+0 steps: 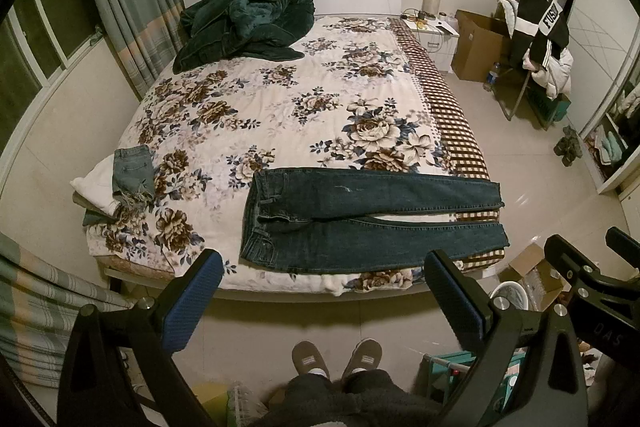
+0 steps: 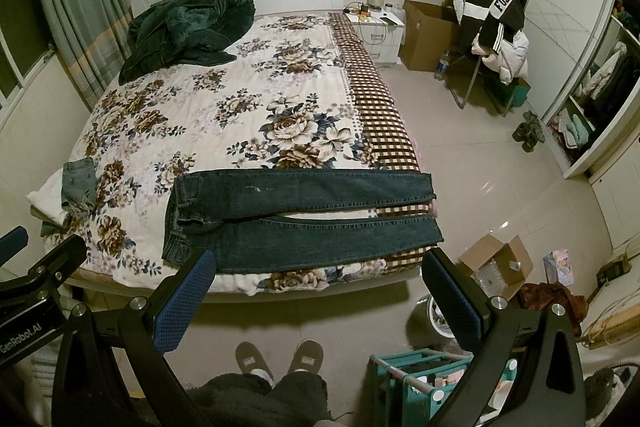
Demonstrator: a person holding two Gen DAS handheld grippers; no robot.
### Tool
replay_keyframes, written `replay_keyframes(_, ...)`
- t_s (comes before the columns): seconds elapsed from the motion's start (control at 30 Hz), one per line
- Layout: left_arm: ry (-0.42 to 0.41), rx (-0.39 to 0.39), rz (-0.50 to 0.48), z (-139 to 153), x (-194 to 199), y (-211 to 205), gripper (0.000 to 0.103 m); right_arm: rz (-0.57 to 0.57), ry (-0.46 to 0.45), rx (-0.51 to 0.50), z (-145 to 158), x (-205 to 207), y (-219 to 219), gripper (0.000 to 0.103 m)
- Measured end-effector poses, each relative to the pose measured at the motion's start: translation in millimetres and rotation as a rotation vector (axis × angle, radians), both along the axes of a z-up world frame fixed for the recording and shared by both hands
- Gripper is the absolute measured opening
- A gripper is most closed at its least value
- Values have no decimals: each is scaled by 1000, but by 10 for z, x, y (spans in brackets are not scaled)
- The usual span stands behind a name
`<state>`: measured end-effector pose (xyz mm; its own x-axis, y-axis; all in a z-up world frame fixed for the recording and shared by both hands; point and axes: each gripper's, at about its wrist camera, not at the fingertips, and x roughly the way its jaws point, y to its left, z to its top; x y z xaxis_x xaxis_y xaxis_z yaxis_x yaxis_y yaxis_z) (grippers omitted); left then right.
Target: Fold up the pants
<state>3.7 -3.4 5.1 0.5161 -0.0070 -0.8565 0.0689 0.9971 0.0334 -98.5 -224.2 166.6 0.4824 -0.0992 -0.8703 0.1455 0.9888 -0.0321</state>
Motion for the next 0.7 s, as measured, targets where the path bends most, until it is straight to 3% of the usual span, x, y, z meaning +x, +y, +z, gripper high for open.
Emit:
replay_keyframes(0.43, -3, 7, 17, 96, 147, -180, 103, 0, 21, 11, -113, 93, -71, 103)
replay_keyframes(0.7, -37, 56, 117, -150, 589, -208, 103, -21, 50, 7, -637, 630, -344, 103)
